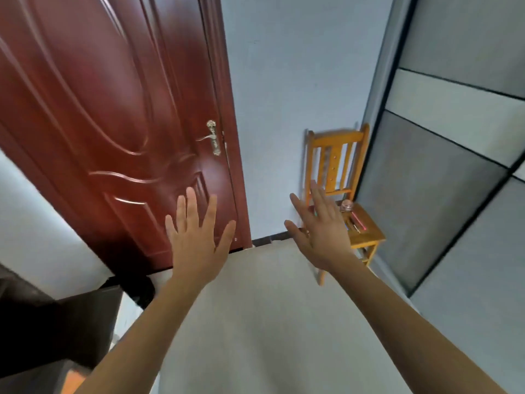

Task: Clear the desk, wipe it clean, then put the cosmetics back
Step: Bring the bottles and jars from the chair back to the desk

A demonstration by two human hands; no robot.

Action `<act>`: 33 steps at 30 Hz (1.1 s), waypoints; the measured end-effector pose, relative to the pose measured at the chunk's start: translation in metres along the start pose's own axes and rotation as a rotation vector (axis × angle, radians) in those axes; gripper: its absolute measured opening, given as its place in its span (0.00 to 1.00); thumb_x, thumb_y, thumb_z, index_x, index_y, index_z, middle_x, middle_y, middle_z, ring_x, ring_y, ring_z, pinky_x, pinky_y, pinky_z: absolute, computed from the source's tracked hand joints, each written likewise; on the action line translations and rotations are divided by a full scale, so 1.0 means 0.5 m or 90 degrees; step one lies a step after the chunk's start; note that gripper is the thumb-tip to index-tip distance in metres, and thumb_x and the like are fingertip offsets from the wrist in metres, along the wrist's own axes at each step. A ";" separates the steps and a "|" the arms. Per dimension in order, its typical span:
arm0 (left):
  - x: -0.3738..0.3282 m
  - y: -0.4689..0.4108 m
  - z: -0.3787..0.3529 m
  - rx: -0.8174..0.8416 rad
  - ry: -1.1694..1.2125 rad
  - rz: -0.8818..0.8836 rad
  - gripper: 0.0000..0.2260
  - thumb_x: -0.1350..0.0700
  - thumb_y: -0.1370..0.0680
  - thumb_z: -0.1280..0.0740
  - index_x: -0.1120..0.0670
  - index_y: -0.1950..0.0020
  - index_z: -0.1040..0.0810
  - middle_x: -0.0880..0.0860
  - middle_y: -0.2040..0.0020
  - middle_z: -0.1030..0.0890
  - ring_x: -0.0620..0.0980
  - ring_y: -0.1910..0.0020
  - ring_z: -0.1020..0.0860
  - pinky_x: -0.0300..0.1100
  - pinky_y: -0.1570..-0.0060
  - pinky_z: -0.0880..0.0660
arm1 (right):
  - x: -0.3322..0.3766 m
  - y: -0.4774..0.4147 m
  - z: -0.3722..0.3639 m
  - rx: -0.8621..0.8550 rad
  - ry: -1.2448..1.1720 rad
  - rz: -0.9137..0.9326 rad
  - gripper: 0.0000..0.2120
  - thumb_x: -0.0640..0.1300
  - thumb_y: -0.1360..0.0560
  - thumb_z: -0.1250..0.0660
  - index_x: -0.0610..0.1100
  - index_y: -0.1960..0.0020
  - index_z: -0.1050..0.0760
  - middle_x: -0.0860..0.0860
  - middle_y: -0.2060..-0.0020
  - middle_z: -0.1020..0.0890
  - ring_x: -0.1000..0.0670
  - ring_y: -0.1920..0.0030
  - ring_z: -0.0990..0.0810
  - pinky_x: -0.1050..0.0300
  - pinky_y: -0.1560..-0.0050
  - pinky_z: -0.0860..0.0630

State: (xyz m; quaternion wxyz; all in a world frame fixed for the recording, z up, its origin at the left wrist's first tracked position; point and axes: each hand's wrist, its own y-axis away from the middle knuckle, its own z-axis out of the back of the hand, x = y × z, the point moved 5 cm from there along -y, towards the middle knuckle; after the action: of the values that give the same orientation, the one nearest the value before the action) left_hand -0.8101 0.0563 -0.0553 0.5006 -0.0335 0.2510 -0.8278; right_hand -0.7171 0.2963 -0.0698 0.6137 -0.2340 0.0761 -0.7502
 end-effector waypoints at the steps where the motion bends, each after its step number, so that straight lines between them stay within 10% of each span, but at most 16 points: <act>1: -0.056 -0.022 -0.035 0.014 0.012 -0.008 0.31 0.35 0.20 0.52 0.49 0.20 0.41 0.59 0.19 0.53 0.60 0.20 0.52 0.67 0.27 0.48 | -0.063 -0.001 0.010 0.000 0.008 -0.021 0.34 0.70 0.21 0.61 0.57 0.19 0.46 0.48 0.19 0.58 0.47 0.19 0.60 0.40 0.21 0.51; 10: -0.379 -0.176 -0.240 0.097 0.070 -0.053 0.33 0.33 0.21 0.53 0.46 0.19 0.47 0.55 0.19 0.58 0.56 0.20 0.56 0.64 0.25 0.50 | -0.454 -0.078 0.048 0.052 0.059 -0.126 0.33 0.73 0.21 0.61 0.62 0.21 0.64 0.50 0.19 0.63 0.47 0.20 0.62 0.44 0.21 0.54; 33: -0.671 -0.888 -0.819 0.163 0.150 -0.134 0.32 0.32 0.21 0.52 0.41 0.19 0.55 0.48 0.19 0.60 0.52 0.20 0.58 0.60 0.25 0.55 | -1.034 -0.650 -0.149 0.123 0.080 -0.270 0.40 0.79 0.31 0.70 0.65 0.22 0.66 0.51 0.20 0.65 0.47 0.20 0.62 0.41 0.21 0.52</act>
State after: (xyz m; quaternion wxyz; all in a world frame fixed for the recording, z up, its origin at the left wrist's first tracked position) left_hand -1.1296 0.6621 -0.1474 0.3787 0.1011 0.1956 -0.8989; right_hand -0.9669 0.8544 -0.1381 0.4561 -0.1374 -0.0088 -0.8792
